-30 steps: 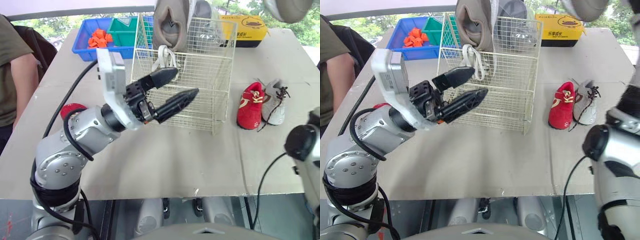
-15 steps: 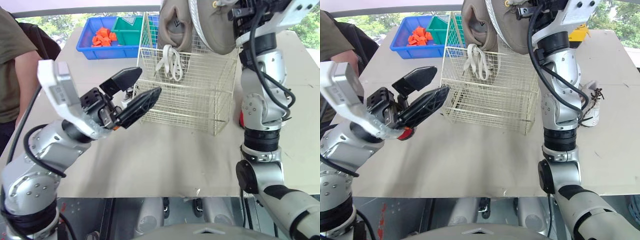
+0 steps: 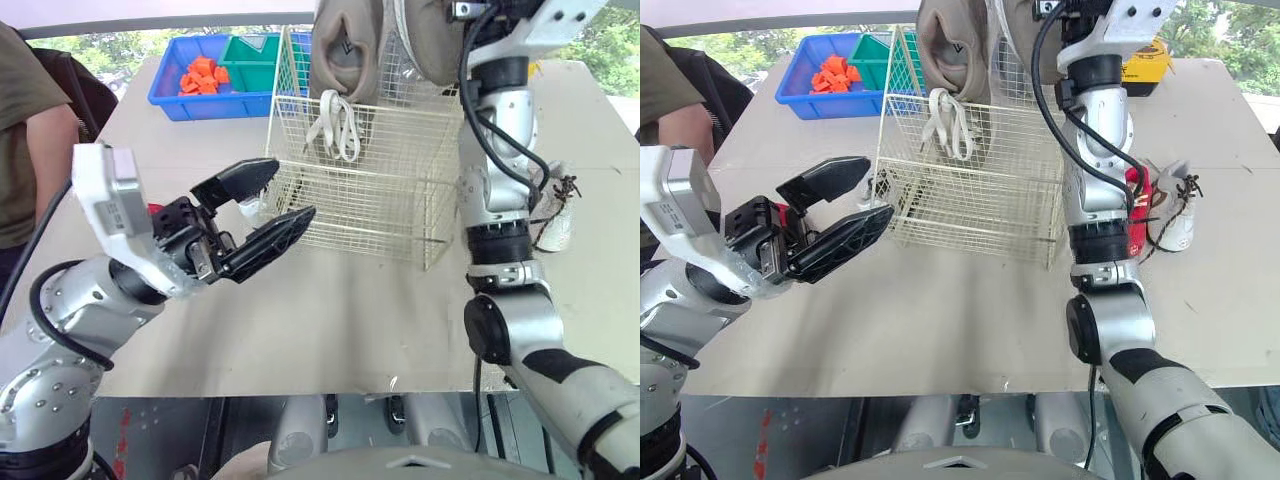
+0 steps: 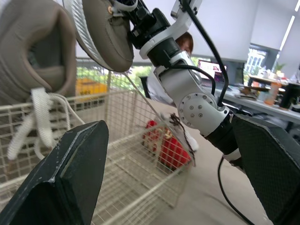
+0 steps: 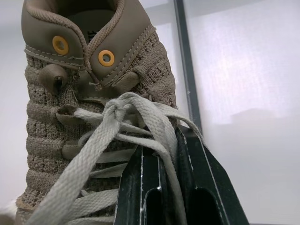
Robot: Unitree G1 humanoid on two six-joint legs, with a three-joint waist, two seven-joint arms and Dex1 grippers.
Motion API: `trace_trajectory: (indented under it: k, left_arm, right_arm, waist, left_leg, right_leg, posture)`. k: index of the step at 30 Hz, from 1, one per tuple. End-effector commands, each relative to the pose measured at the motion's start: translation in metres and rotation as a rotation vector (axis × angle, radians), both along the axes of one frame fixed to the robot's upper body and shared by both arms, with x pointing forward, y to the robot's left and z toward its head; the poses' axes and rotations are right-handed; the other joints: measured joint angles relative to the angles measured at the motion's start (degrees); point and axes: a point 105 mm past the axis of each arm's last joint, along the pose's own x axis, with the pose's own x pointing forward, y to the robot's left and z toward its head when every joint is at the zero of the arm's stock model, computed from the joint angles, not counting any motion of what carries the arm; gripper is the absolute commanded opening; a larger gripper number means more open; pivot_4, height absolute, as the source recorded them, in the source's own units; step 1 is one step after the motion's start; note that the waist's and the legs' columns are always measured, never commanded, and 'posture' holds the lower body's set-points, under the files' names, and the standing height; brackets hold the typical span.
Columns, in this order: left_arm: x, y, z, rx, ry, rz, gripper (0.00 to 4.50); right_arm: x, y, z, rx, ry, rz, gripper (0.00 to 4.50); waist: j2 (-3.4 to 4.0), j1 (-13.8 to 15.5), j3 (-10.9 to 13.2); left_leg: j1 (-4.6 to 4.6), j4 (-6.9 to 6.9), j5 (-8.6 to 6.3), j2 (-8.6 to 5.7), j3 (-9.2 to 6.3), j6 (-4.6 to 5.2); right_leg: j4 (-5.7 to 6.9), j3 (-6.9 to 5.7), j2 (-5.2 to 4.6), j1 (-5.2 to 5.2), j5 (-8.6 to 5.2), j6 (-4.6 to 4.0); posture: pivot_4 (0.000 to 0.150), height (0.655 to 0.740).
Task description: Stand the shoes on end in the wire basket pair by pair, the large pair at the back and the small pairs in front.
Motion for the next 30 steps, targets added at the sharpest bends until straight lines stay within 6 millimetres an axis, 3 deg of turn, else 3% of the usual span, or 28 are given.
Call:
trace_trajectory:
  k: [1,8,12,16,19,20,21,28,29,30]
  left_arm:
    - [-0.004,0.002,0.005,-0.013,-0.052,0.027,4.5]
    - [-0.01,0.01,-0.001,-0.021,-0.052,0.067,4.5]
    - [-0.01,0.014,-0.003,-0.019,-0.053,0.086,4.5]
    - [-0.008,0.013,-0.005,-0.015,-0.049,0.088,4.5]
    - [-0.006,0.011,-0.007,-0.012,-0.043,0.081,4.5]
    - [-0.006,0.011,-0.008,-0.011,-0.043,0.08,4.5]
    - [-0.005,0.011,-0.008,-0.011,-0.042,0.079,4.5]
    - [-0.003,0.012,-0.011,-0.007,-0.03,0.076,4.5]
    - [-0.003,0.012,-0.011,-0.008,-0.027,0.075,4.5]
    - [-0.002,0.011,-0.011,-0.01,-0.024,0.075,4.5]
  right_arm:
    - [-0.007,0.008,0.015,-0.005,-0.092,-0.016,0.04]
    - [0.033,0.029,-0.051,-0.143,0.124,-0.027,0.04]
    - [0.038,0.025,-0.085,-0.235,0.182,-0.077,0.04]
    - [0.035,0.016,-0.105,-0.299,0.214,-0.126,0.04]
    - [0.033,0.01,-0.119,-0.31,0.26,-0.129,0.04]
    - [0.031,0.01,-0.123,-0.323,0.27,-0.127,0.68]
    - [0.03,0.01,-0.127,-0.336,0.287,-0.117,0.85]
    - [0.006,0.013,-0.141,-0.413,0.407,0.086,4.12]
    - [-0.001,0.014,-0.138,-0.43,0.407,0.115,4.4]
    - [-0.007,0.013,-0.135,-0.435,0.42,0.165,4.4]
  waist:
    - [0.0,-0.3,0.0]
    - [-0.04,-1.5,0.0]
    - [-0.58,-1.6,-0.5]
    - [-1.07,-1.4,-1.1]
    - [-1.15,-1.2,-1.3]
    - [-1.14,-1.2,-1.3]
    - [-1.16,-1.2,-1.3]
    - [-1.07,-1.0,-1.4]
    - [-1.02,-1.1,-1.4]
    - [-0.97,-1.1,-1.3]
  left_leg:
    - [0.0,0.0,0.0,0.0,0.0,0.0]
    - [0.07,-0.01,0.0,0.03,0.03,0.0]
    - [0.34,0.0,0.04,0.11,-0.14,-0.06]
    - [1.31,-0.09,-0.25,0.09,-0.41,-0.13]
    - [1.29,-0.07,-0.25,0.05,-0.48,-0.19]
    - [1.3,-0.07,-0.23,0.0,-0.43,-0.21]
    - [1.3,-0.07,-0.23,0.0,-0.42,-0.21]
    - [1.28,-0.25,-0.17,0.07,-0.47,-0.3]
    - [1.28,-0.25,-0.17,0.07,-0.47,-0.3]
    - [1.25,-0.26,-0.18,0.06,-0.46,-0.29]
  right_leg:
    - [0.0,0.01,0.0,0.0,0.0,0.0]
    - [0.03,0.07,-0.09,0.02,0.01,-0.01]
    - [0.03,0.1,-0.06,0.34,0.02,-0.19]
    - [-0.14,-0.09,-0.21,1.35,-0.11,-0.51]
    - [-0.15,-0.28,-0.41,1.37,-0.05,-0.62]
    - [-0.12,-0.46,-0.68,1.37,-0.02,-0.66]
    - [-0.12,-0.58,-0.78,1.37,-0.01,-0.67]
    - [-0.11,-0.78,-0.82,1.33,-0.02,-0.68]
    - [-0.13,-0.78,-0.82,1.33,-0.02,-0.68]
    - [-0.16,-0.77,-0.84,1.32,-0.02,-0.68]
  posture:
    - [0.15,0.74]
    - [0.15,0.74]
    - [0.15,0.74]
    - [0.15,0.74]
    - [0.15,0.74]
    - [0.15,0.74]
    - [0.15,0.74]
    - [0.15,0.74]
    - [0.15,0.74]
    - [0.15,0.74]
